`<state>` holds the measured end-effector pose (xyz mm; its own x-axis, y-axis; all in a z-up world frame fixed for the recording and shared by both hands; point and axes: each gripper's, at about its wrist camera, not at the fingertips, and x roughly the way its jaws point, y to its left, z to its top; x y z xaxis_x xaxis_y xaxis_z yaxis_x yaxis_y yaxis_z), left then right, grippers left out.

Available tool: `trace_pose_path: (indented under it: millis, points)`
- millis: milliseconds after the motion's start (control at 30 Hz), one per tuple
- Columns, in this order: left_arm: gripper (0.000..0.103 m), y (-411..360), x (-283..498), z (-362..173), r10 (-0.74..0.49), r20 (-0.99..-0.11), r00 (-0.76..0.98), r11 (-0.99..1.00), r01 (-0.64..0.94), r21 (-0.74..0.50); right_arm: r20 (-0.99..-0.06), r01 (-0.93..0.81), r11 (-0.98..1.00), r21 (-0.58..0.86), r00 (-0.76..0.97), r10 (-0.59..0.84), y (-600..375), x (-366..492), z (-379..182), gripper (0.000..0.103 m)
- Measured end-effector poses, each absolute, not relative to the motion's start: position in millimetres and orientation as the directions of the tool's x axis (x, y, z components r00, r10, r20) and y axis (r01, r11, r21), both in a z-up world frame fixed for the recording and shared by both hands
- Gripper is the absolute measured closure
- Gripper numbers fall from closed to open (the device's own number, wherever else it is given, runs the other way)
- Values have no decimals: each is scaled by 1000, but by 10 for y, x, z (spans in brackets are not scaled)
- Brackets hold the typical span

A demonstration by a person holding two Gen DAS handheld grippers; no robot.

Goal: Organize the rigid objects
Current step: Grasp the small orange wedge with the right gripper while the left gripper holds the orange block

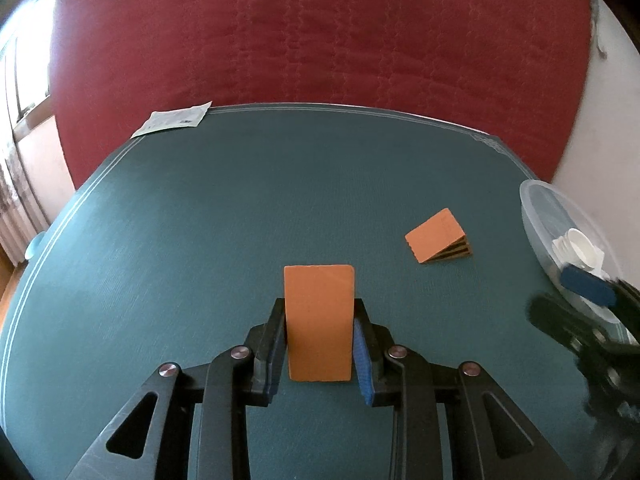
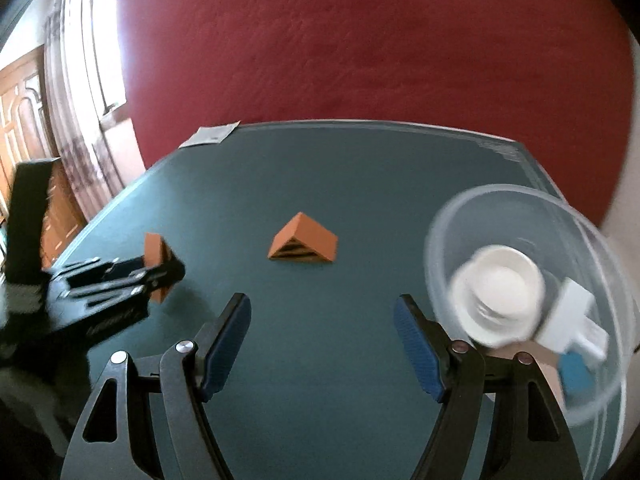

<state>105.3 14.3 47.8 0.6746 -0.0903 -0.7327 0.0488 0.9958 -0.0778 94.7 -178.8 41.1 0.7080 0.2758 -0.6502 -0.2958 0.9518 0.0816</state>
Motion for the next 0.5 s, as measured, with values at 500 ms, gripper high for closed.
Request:
trace_pose_path:
  millis: [500]
  points:
    - [72,231,994,432,-83,-731,678,995,11,-103,-708,-353,931,96,633,313,-1411,1893,280,29]
